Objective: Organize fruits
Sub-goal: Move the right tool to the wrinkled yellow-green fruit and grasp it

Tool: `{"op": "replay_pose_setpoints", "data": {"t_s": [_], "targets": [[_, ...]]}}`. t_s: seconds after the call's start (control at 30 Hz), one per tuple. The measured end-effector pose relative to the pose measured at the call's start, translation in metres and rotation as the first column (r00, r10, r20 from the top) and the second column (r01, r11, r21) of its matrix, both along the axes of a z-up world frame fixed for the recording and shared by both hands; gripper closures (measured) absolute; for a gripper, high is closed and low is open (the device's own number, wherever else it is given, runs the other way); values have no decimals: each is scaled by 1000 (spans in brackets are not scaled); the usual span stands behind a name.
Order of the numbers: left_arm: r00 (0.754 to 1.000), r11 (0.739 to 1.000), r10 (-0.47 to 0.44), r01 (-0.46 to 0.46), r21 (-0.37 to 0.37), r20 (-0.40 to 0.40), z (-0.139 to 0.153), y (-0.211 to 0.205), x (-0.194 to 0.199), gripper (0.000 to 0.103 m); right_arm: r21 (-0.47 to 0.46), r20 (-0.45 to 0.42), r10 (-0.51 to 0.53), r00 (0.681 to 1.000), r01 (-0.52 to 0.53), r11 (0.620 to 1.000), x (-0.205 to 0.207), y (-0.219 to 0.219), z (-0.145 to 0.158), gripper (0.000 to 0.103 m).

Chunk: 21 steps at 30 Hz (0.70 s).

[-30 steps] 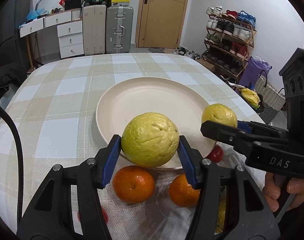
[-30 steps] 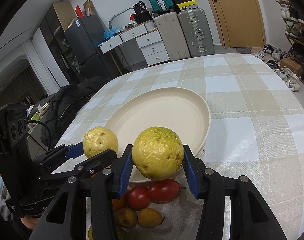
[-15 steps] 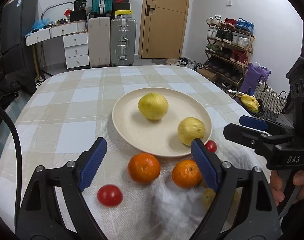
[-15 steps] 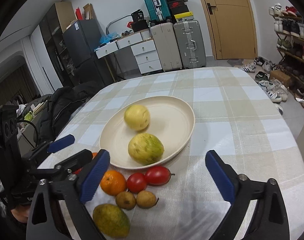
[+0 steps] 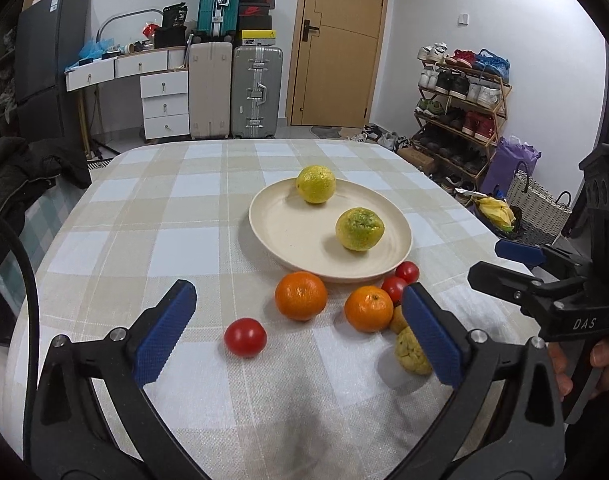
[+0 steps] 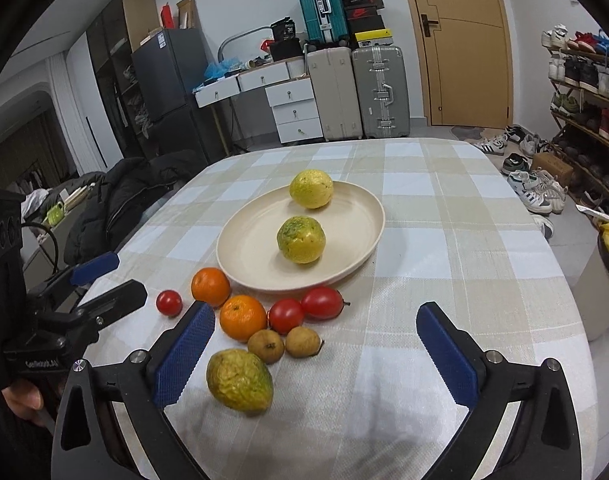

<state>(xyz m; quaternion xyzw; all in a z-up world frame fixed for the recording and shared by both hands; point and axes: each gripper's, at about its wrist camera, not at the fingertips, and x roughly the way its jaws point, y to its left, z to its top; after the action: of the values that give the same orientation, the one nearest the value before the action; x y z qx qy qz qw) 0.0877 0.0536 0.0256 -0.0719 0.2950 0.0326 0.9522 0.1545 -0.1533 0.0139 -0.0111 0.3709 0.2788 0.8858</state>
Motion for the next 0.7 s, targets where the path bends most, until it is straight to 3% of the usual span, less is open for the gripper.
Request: {"op": "replay_pose_setpoints", "data": {"t_s": [0.2,0.43,0.7], "targets": [[1000,1000,-10,11,10,-27,-5,-5,-2,0,-17,-51,26,998,-27,1000,1,4,-11,0],[999,999,-38,39,31,-38,-9,-16,5,0,-107,-53,61,997,-66,992,-1,13,-20,0],[997,997,-57,59,40,-56,-14,-21,9,0,-114,-105,79,991,-91,989,0,11,-26,0]]}}
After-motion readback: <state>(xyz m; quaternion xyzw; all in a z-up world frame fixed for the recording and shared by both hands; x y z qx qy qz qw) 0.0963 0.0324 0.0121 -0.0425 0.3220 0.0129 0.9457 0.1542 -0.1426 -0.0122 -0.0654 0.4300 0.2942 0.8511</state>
